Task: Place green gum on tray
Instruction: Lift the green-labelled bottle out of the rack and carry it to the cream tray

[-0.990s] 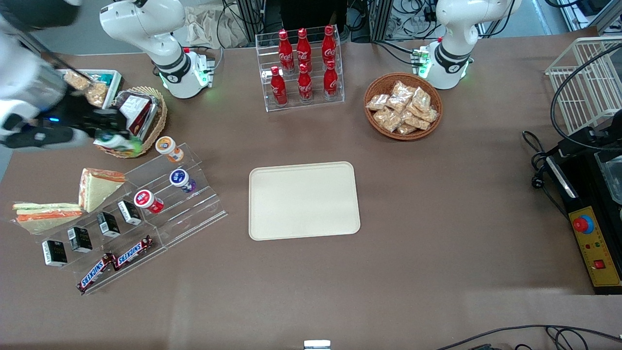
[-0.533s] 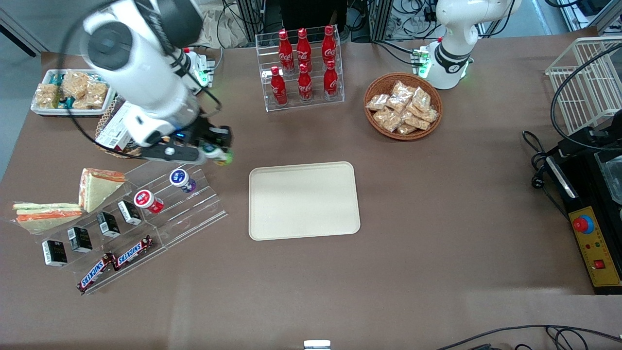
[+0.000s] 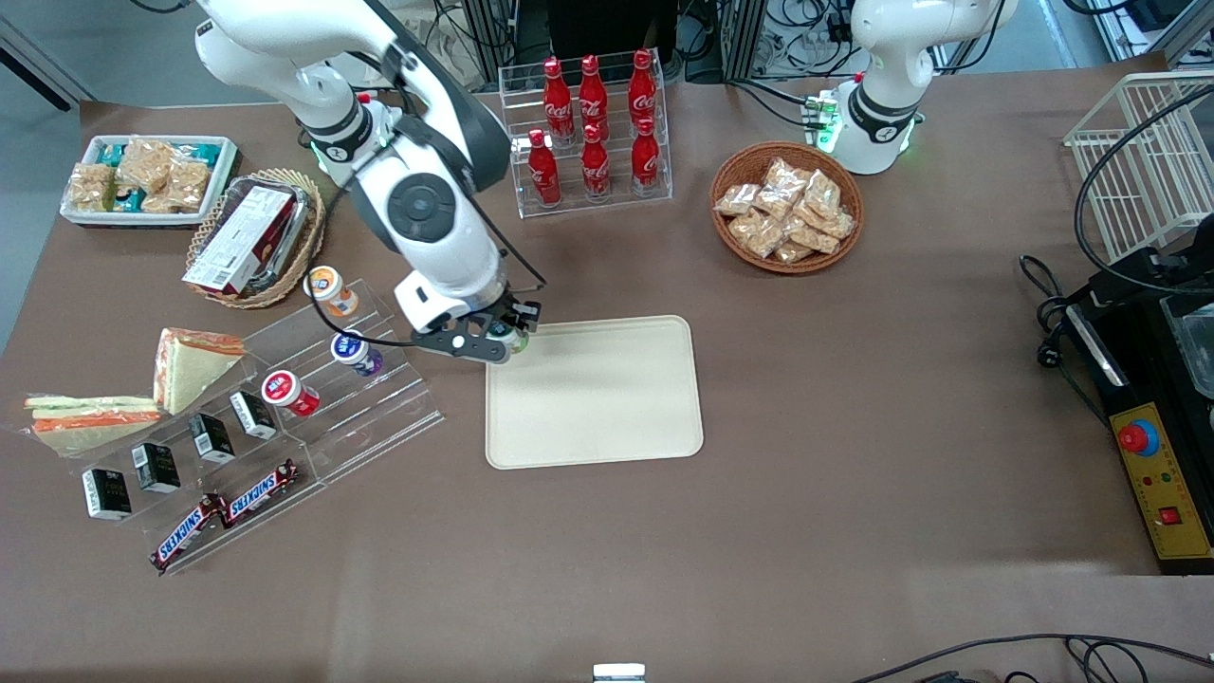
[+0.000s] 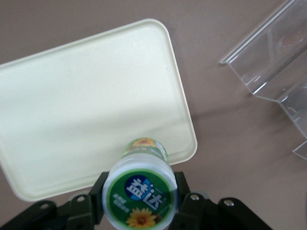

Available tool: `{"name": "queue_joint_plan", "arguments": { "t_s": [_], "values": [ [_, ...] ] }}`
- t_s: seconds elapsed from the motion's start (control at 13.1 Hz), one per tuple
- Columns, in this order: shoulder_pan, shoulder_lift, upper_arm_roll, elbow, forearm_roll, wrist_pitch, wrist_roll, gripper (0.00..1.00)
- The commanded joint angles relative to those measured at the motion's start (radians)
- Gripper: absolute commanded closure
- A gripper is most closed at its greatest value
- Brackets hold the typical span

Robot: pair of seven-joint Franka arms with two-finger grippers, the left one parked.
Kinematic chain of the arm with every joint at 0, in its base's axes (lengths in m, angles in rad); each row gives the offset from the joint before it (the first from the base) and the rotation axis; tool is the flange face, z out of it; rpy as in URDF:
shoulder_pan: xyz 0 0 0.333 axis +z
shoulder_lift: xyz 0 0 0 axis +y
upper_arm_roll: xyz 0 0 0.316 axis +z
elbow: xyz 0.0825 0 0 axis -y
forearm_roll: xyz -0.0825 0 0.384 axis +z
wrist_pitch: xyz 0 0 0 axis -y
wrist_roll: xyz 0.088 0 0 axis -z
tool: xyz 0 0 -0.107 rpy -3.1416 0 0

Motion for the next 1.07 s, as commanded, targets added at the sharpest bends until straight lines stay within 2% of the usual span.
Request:
{"name": "queue_joint_plan", "arguments": {
  "t_s": [0.0, 0.15, 0.53, 0.84, 0.91, 0.99],
  "values": [
    [0.006, 0.025, 0.0, -0.066, -0.048, 0.119, 0.047, 0.82],
    [0.004, 0.042, -0.002, -0.123, -0.049, 0.219, 0.047, 0.82],
    [-0.003, 0.113, -0.013, -0.135, -0.067, 0.309, 0.049, 0.82],
    [-0.006, 0.15, -0.046, -0.135, -0.107, 0.349, 0.049, 0.74],
    [-0.006, 0.162, -0.052, -0.135, -0.121, 0.359, 0.049, 0.56],
    [-0.008, 0.167, -0.053, -0.134, -0.127, 0.363, 0.049, 0.23]
  ]
}}
